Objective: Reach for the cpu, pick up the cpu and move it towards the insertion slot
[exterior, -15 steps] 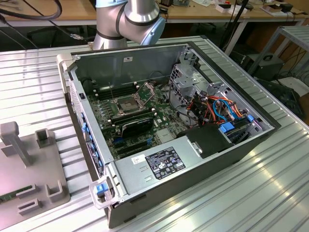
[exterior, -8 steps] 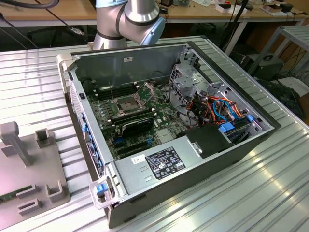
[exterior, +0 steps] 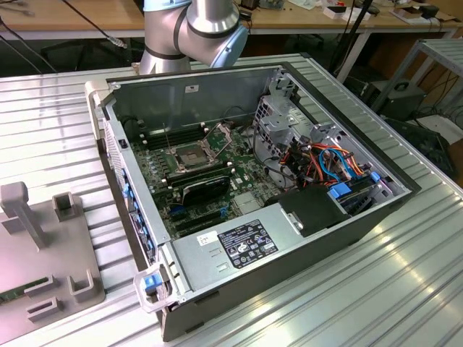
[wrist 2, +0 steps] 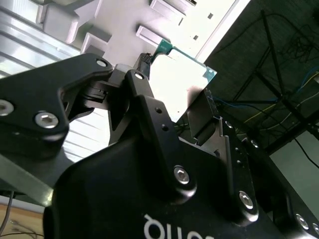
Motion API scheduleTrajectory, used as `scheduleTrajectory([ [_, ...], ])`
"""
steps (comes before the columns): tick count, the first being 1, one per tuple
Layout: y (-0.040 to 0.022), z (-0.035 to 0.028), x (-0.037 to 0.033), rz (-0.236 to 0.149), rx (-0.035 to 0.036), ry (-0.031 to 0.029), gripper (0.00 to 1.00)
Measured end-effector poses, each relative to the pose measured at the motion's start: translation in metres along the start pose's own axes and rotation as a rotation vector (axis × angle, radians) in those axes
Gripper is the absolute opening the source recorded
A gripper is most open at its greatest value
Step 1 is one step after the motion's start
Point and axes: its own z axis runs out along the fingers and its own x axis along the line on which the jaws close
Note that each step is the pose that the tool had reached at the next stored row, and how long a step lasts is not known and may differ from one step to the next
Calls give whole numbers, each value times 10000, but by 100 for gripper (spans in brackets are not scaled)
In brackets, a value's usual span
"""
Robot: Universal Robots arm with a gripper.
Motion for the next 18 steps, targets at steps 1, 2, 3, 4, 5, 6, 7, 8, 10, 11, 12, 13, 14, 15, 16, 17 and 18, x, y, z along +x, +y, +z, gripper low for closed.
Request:
scheduleTrajectory([
  [1,0,-1,-11,-1,1,1,55],
  [2,0,-1,-22,0,0,-1,55],
  [3,0,-1,-33,0,0,0,55],
  [4,0,-1,-60,1,0,-1,55],
  [5,0,-2,-80,1,1,0,55],
  [6,-1,-3,-106,1,0,0,55],
  [7,-1,-3,-137,0,0,-1,55],
  [8,-1,-3,-165,1,-1,-1,55],
  [10,-1,-5,-208,0,0,0,55],
  [11,-1,-6,-236,0,0,0,55],
  [12,-1,-6,-254,0,1,0,55],
  [13,-1,-6,-267,0,0,0,55],
  [14,-1,-6,-270,3,-1,-1,55],
  [15,-1,-7,-279,1,1,0,55],
  [16,-1,-7,-286,1,0,-1,55],
  [17,-2,-7,-302,0,0,-1,55],
  [18,-1,-8,-319,1,0,-1,55],
])
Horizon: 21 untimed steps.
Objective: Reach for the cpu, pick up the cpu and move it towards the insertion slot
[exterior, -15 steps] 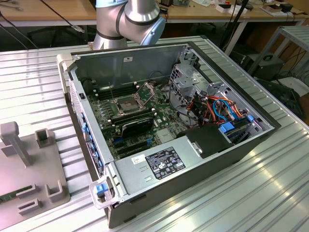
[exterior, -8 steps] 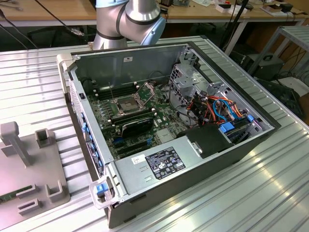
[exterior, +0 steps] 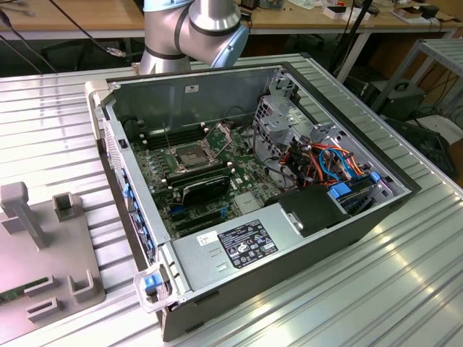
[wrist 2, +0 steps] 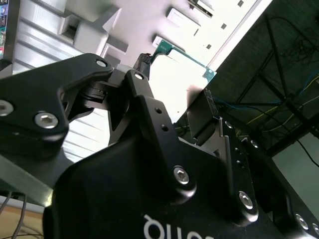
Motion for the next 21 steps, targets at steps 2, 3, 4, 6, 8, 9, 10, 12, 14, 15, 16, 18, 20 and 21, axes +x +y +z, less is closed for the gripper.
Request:
scheduleTrajectory([
  [2,0,-1,-26,-1,0,0,55],
  [3,0,-1,-45,0,0,1,55],
  [4,0,-2,-59,-1,0,0,55],
  [6,0,-3,-110,0,0,0,55],
  [8,0,-3,-142,1,0,0,55],
  [9,0,-3,-145,1,0,-1,55],
  [10,-1,-4,-150,0,0,0,55],
  [12,-1,-5,-162,-2,1,1,55],
  [14,-1,-5,-189,-1,0,0,55],
  [15,-1,-5,-201,-1,0,0,55],
  [16,-1,-5,-228,-1,0,0,55],
  [18,-1,-7,-284,-1,0,0,55],
  [20,-2,-9,-350,-1,1,1,55],
  [21,-2,-9,-370,-1,0,1,55],
])
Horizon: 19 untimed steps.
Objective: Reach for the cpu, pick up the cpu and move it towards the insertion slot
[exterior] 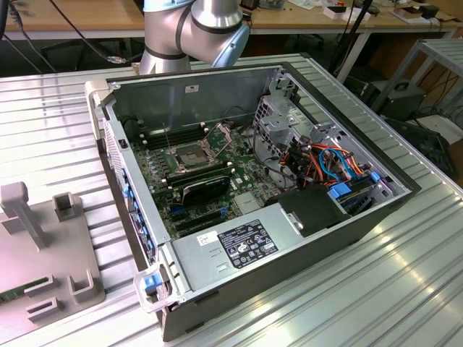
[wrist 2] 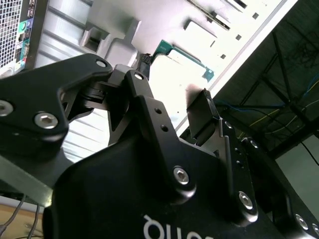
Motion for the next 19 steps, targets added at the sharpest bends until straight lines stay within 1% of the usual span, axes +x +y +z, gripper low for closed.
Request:
scheduleTrajectory([
  [3,0,-1,-44,0,0,0,55],
  [11,3,-3,-119,0,0,-1,55],
  [17,48,-6,-203,0,1,0,55],
  [19,54,-7,-250,0,2,-1,55],
])
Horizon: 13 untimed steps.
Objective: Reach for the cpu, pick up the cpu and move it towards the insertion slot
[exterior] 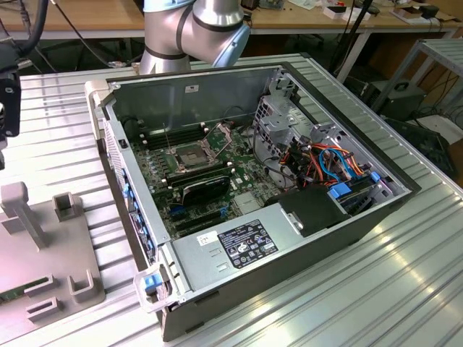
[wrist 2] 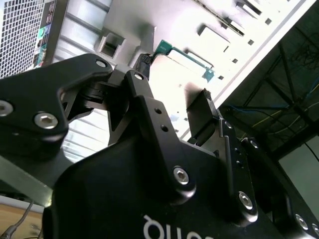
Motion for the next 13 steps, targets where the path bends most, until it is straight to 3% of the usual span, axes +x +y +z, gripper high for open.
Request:
scheduleTrajectory([
  [2,5,-1,-51,0,1,1,55],
  [4,9,-4,-158,0,2,1,55],
  [8,8,-6,-258,-1,1,0,55],
  [11,8,-9,-416,-1,2,0,55],
  [13,8,-10,-470,0,2,0,55],
])
